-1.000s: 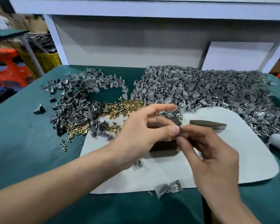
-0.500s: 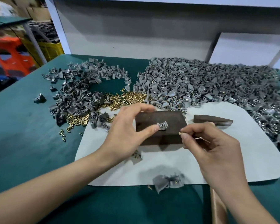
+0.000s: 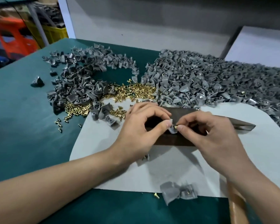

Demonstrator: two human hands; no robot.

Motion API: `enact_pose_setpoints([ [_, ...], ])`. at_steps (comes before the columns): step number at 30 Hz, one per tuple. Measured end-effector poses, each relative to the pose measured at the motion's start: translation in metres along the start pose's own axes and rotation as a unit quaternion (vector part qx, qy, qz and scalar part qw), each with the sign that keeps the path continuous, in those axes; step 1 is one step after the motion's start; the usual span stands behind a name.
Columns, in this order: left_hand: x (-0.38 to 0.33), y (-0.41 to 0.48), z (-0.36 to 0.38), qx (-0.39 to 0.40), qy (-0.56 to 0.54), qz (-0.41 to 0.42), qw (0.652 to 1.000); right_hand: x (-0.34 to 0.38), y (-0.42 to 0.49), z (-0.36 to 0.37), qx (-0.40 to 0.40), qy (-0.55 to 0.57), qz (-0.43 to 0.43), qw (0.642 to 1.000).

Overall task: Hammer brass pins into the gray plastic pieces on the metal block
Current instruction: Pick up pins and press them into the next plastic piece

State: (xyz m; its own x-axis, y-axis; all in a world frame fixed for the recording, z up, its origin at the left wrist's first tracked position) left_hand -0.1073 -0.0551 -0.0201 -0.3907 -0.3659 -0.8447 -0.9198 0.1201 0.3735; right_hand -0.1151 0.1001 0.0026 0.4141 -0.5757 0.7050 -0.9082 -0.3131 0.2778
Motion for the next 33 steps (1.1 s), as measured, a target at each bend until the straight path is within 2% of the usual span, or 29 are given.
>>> enact_pose_setpoints([
  [5, 0.004, 0.0, 0.003, 0.028, -0.105, 0.019, 0.994, 0.004, -0.005, 0.003, -0.026, 0.033, -0.02, 0.999],
  [9, 0.003, 0.001, 0.005, 0.036, -0.149, 0.046, 0.987, -0.002, -0.008, 0.007, -0.042, 0.075, 0.013, 0.996],
  [17, 0.008, -0.006, 0.002, 0.041, -0.084, 0.032, 0.995, -0.018, -0.009, 0.011, -0.063, 0.139, 0.055, 0.987],
  [22, 0.007, -0.004, 0.003, 0.049, -0.087, 0.027, 0.995, -0.025, -0.009, 0.015, -0.069, 0.272, 0.098, 0.955],
  [33, 0.007, -0.004, 0.005, 0.066, -0.099, 0.024, 0.993, -0.02, -0.009, 0.014, -0.066, 0.282, 0.091, 0.953],
])
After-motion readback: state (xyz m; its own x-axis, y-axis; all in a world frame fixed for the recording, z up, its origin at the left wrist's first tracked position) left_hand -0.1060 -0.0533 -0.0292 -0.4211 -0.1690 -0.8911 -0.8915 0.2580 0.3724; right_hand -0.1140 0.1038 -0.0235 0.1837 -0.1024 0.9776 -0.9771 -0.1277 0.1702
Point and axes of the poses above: each hand's wrist, its own y-axis towards the middle knuckle, its own z-axis out of the palm, x = y × z, the point moved 6 cm from there along y, towards the middle knuckle, and after that the axes turned 5 degrees about x, right-handed, at the moved point
